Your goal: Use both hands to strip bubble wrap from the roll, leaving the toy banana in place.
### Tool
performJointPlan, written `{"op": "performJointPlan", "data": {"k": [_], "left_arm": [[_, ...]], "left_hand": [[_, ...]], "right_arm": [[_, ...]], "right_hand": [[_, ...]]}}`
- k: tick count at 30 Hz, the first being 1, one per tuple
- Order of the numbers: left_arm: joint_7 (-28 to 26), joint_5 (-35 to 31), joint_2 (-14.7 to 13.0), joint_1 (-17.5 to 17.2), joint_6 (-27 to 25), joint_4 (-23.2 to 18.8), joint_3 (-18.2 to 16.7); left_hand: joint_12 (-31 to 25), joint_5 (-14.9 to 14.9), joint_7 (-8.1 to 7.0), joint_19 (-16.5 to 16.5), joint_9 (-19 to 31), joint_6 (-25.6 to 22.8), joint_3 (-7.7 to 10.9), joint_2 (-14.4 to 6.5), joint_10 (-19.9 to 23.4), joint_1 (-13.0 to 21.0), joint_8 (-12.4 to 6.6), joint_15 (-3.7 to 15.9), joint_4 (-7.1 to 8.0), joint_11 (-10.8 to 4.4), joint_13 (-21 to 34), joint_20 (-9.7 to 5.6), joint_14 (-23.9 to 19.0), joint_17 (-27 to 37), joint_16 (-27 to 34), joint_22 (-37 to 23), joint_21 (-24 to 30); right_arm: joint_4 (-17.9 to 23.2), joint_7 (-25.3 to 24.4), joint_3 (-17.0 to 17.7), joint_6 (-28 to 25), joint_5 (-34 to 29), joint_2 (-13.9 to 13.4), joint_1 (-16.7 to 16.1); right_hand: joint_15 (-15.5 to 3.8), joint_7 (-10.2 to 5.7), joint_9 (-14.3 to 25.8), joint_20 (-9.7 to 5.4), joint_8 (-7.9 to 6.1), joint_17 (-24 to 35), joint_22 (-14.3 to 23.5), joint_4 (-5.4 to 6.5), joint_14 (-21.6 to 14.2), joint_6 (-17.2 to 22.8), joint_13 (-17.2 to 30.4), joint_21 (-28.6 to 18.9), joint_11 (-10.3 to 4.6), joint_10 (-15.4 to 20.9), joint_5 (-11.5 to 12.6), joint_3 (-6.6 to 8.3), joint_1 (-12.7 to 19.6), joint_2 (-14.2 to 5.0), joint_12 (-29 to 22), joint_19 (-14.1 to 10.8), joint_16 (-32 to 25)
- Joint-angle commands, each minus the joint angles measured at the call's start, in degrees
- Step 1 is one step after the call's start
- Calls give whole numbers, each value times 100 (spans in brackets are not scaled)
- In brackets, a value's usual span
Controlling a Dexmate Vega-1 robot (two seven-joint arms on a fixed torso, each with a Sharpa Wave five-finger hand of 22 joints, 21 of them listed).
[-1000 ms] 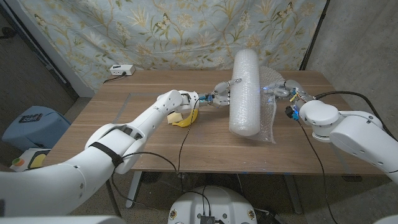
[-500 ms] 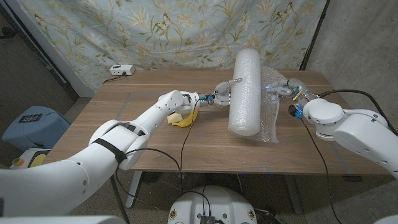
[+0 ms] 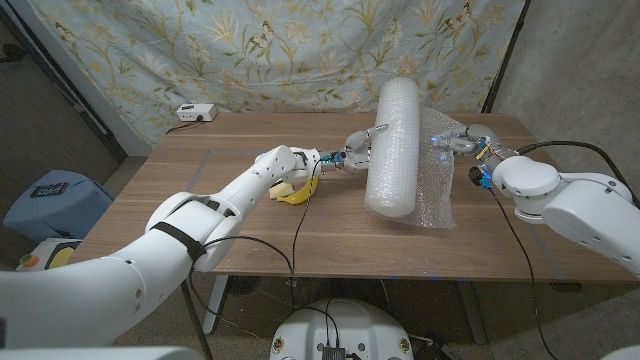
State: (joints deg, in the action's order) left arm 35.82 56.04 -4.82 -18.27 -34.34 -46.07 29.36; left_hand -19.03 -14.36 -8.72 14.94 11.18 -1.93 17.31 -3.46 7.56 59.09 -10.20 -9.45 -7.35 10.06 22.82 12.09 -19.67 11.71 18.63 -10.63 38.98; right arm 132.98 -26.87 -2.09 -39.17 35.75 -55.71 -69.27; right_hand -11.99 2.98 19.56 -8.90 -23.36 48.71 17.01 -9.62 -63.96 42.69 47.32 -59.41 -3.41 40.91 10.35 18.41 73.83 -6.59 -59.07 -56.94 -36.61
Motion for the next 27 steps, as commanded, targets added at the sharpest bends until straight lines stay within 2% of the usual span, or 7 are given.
{"op": "performJointPlan", "data": {"k": [1, 11, 12, 13, 15, 22, 27], "left_arm": [[103, 9, 71, -4, 9, 151, -59], [265, -24, 126, 20, 112, 298, -103], [280, -26, 127, 22, 119, 313, -108], [266, -19, 128, 8, 124, 302, -124], [291, -31, 134, 13, 152, 329, -127], [645, -122, 218, 152, 330, 689, -102], [777, -159, 273, 197, 408, 858, -141]], "left_hand": [[20, 11, -100, 31, 2, 40, 60, -25, -15, -39, -32, -65, -12, 77, -11, 9, -26, 7, -17, -9, -12], [120, 6, -195, -12, -34, 171, 54, -1, -146, -106, -8, -142, -20, 85, -70, 17, 28, -12, -103, -8, -53], [123, 6, -215, -17, -37, 187, 55, -2, -143, -113, -6, -144, -20, 92, -76, 17, 26, -13, -109, -8, -58], [140, 6, -312, -22, -47, 283, 57, 4, -147, -128, 19, -136, -27, 94, -96, 16, 18, -19, -128, -8, -69], [157, 3, -365, -15, -59, 364, 61, 13, -134, -146, 24, -194, -40, 110, -124, 15, 9, -29, -160, -10, -79], [251, 23, -383, 9, -90, 638, 45, 46, -146, -326, -3, -267, -40, 214, -230, 17, 9, -59, -341, -14, -142], [305, 42, -384, 13, -94, 715, 22, 39, -175, -418, -12, -297, -30, 227, -277, 17, 22, -55, -415, -14, -180]], "right_arm": [[-61, 136, 126, -44, 38, -104, -30], [-141, 251, 191, -102, 59, -199, -20], [-148, 267, 192, -108, 58, -215, -13], [-156, 274, 189, -110, 52, -224, -5], [-173, 300, 184, -116, 46, -249, 16], [-227, 367, 134, -135, 27, -309, 104], [-258, 372, 143, -153, 36, -315, 118]], "right_hand": [[-113, 1, 17, -363, -8, 12, -10, 20, -82, 45, 18, -87, -5, 61, 30, -29, 101, -6, 28, 32, 13], [-111, 13, 22, -365, 5, 27, -41, 23, -102, 52, 38, -213, -5, 65, 30, -50, 136, -6, 64, 73, 61], [-111, 16, 23, -364, 6, 31, -44, 25, -109, 50, 46, -224, 0, 64, 29, -52, 137, -7, 64, 76, 61], [-112, 9, 23, -364, 9, 36, -48, 25, -115, 50, 40, -242, -7, 66, 29, -56, 142, -6, 74, 80, 64], [-112, 9, 27, -364, 9, 38, -52, 24, -115, 48, 42, -255, -7, 66, 28, -58, 147, -5, 78, 84, 70], [-109, 10, 37, -365, 14, 53, -77, 29, -135, 57, 60, -333, -8, 67, 27, -68, 169, -13, 99, 123, 96], [-110, 9, 47, -366, 21, 80, -100, 27, -154, 58, 48, -407, -6, 91, 23, -81, 191, -11, 128, 155, 110]]}}
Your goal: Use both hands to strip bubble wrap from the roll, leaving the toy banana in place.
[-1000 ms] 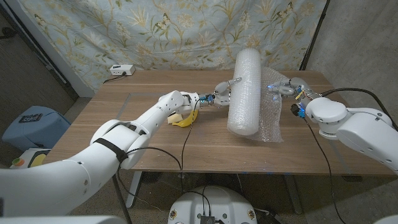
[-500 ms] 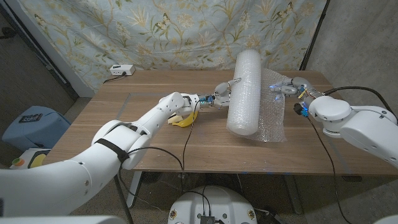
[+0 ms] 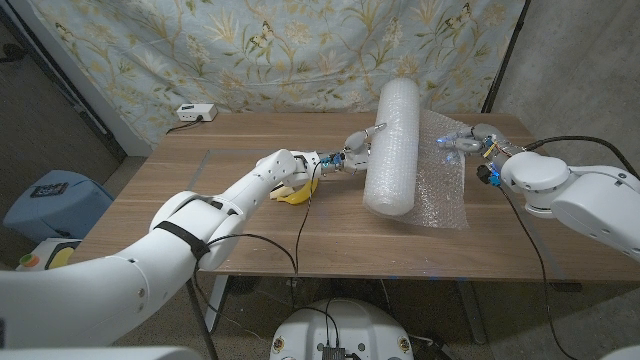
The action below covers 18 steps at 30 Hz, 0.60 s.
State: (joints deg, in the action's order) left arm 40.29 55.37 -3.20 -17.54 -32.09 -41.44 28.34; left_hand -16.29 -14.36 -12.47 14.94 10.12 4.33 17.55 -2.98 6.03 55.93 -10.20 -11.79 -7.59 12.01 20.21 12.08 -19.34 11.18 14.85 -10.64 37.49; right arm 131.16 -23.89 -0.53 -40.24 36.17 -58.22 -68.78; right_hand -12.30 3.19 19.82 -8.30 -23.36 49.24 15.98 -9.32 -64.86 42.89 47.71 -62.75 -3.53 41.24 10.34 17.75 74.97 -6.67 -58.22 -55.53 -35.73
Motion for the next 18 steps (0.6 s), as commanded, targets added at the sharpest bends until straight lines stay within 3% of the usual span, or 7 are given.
{"op": "performJointPlan", "data": {"k": [1, 6, 11, 14, 18], "left_arm": [[349, -87, 123, 128, 190, 427, -58], [441, -132, 158, 164, 243, 554, -89], [765, -239, 256, 335, 394, 972, -83], [900, -298, 306, 397, 486, 1149, -104], [1239, -462, 460, 645, 770, 1746, -112]], "left_hand": [[49, 48, -9, 12, 12, 116, -11, -25, -32, -112, -13, -69, -13, 34, -34, 19, -4, 2, -55, -14, -47], [81, 54, -10, 14, 11, 181, -24, -71, -32, -148, -12, -65, -14, 32, -72, 18, -3, 9, -91, -16, -79], [140, 77, -11, 27, 8, 411, -80, -101, -17, -235, 7, -73, -28, 34, -153, 19, 3, 8, -162, -20, -139], [303, 123, -11, 102, 4, 894, -253, -199, -101, -303, -19, -75, -91, 40, -409, 17, 1, 0, -287, -27, -375], [310, 176, -9, 227, 5, 1272, -470, -237, -245, -430, -38, -82, -86, 44, -629, 13, 110, -19, -337, -40, -833]], "right_arm": [[-80, 67, -12, -52, -8, -65, 70], [-98, 39, 22, -61, -13, -59, 57], [-113, 37, 51, -85, -20, -76, 58], [-125, 51, 40, -122, -30, -109, 84], [-160, 71, 57, -163, -29, -142, 105]], "right_hand": [[-77, -11, 26, -426, 20, 20, -2, -1, -59, 37, 21, -87, 6, 55, 23, -16, 80, -7, 41, 19, 34], [-77, -2, 25, -426, 27, 35, -24, 0, -71, 52, 23, -154, -8, 82, 21, -25, 98, -10, 57, 43, 55], [-77, -16, 27, -428, 35, 43, -48, -1, -83, 59, 91, -217, -16, 93, 20, -37, 116, -10, 40, 72, 73], [-77, -14, 32, -428, 38, 59, -64, 0, -100, 63, 77, -259, -16, 103, 20, -44, 125, -12, 66, 92, 76], [-77, -17, 27, -427, 46, 57, -87, 5, -101, 73, 104, -318, -16, 106, 19, -55, 133, -15, 76, 116, 102]]}}
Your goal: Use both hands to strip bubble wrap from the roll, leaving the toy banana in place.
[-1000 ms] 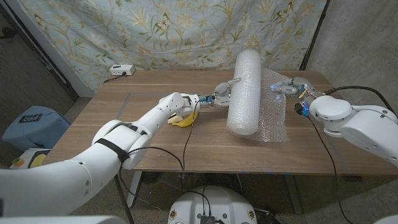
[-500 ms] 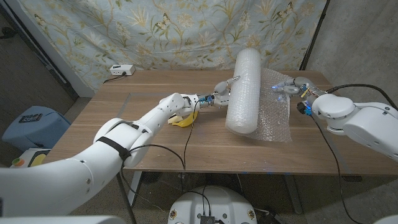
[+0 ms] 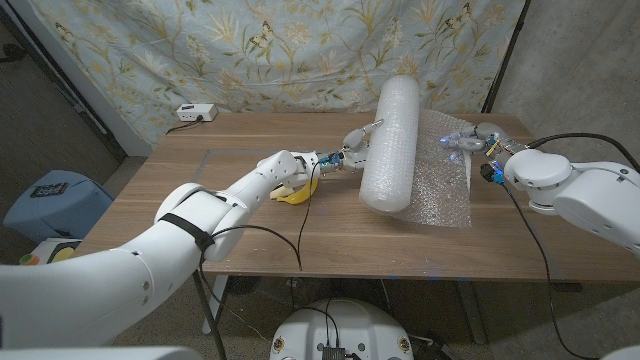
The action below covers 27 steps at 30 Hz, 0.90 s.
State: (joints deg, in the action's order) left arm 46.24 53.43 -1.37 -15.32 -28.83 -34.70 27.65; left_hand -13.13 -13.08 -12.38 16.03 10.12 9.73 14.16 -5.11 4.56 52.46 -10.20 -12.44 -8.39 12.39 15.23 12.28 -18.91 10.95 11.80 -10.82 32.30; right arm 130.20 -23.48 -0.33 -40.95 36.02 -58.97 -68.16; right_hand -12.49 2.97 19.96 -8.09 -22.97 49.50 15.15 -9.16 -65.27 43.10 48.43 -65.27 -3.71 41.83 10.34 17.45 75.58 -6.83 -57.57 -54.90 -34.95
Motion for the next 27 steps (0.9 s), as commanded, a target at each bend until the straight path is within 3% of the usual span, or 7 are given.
{"op": "performJointPlan", "data": {"k": [1, 7, 27], "left_arm": [[666, -290, 297, 447, 464, 1137, -67], [723, -415, 364, 500, 572, 1328, -205], [563, -491, 564, 388, 483, 1470, -731]], "left_hand": [[-13, 52, -17, 138, 5, 766, -156, -27, -105, -102, -40, -17, -4, 6, -142, -8, 71, 3, -34, -22, -410], [-19, 95, -17, 267, 2, 928, -243, -37, -148, -274, -42, -21, 13, 6, -167, -7, 121, -4, -54, -45, -810], [-31, 71, -17, 435, 4, 851, -196, -97, -50, -325, -49, -18, -9, 9, -162, -7, 29, -5, -48, -75, -1039]], "right_arm": [[-71, 32, 39, -105, -13, -72, 50], [-105, 55, 42, -142, -27, -111, 78], [-50, 159, -40, -313, -26, -264, 173]], "right_hand": [[-57, 2, 14, -448, 8, 41, -6, -12, -67, 52, 38, -72, 3, 44, 19, -25, 74, 1, 11, 56, 19], [-54, 5, 33, -448, 5, 36, -34, -6, -64, 62, 63, -137, 0, 58, 21, -37, 81, -6, 23, 90, 52], [-54, -8, 51, -449, 26, 63, -124, 1, -106, 74, 67, -336, -9, 94, 20, -76, 104, -11, 107, 173, 99]]}}
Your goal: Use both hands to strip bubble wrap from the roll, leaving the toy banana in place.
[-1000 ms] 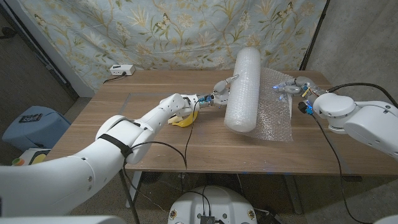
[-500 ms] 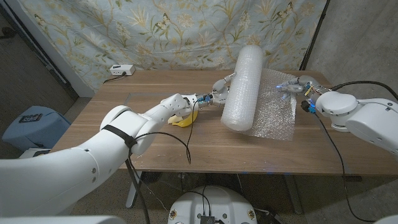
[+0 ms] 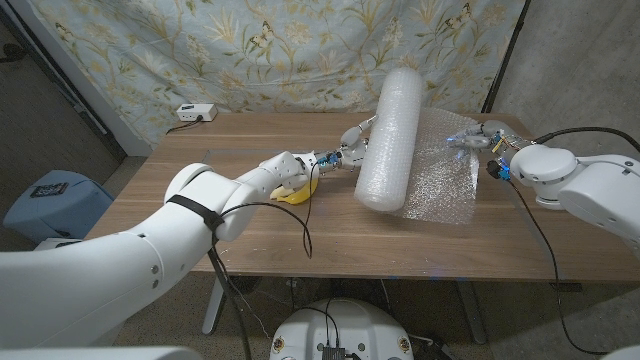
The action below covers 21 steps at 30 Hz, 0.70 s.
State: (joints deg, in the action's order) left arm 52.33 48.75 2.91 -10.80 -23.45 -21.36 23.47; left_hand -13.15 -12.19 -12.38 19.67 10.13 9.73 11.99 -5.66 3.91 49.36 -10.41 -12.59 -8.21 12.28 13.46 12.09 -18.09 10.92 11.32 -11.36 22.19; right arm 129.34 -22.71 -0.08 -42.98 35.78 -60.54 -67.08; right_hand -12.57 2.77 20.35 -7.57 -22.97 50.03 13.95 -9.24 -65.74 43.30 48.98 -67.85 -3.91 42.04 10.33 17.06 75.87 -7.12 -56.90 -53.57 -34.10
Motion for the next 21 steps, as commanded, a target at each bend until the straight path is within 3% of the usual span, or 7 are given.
{"op": "performJointPlan", "data": {"k": [1, 21], "left_arm": [[-70, 10, 154, -80, -84, 147, -364], [-483, 16, 434, -221, -143, 215, -977]], "left_hand": [[-30, -18, -17, 71, 3, 850, 22, -42, 16, -14, -27, -2, -28, 20, 15, 13, -52, -2, -1, -21, -30], [-28, -11, -16, 87, 4, 810, 26, -55, 28, -67, -32, -1, -18, 18, 22, 12, -40, -5, -11, -23, -100]], "right_arm": [[40, 93, -73, -120, -3, -122, 76], [-23, 281, -167, -221, 52, -310, 215]], "right_hand": [[-44, 11, 13, -501, 27, 9, -9, 11, -58, 56, 21, -89, 19, 71, 22, -37, 75, 13, 40, 44, 20], [-45, 27, 24, -503, 54, 36, -100, 2, -101, 72, 86, -276, 23, 82, 27, -60, 119, 14, 91, 109, 60]]}}
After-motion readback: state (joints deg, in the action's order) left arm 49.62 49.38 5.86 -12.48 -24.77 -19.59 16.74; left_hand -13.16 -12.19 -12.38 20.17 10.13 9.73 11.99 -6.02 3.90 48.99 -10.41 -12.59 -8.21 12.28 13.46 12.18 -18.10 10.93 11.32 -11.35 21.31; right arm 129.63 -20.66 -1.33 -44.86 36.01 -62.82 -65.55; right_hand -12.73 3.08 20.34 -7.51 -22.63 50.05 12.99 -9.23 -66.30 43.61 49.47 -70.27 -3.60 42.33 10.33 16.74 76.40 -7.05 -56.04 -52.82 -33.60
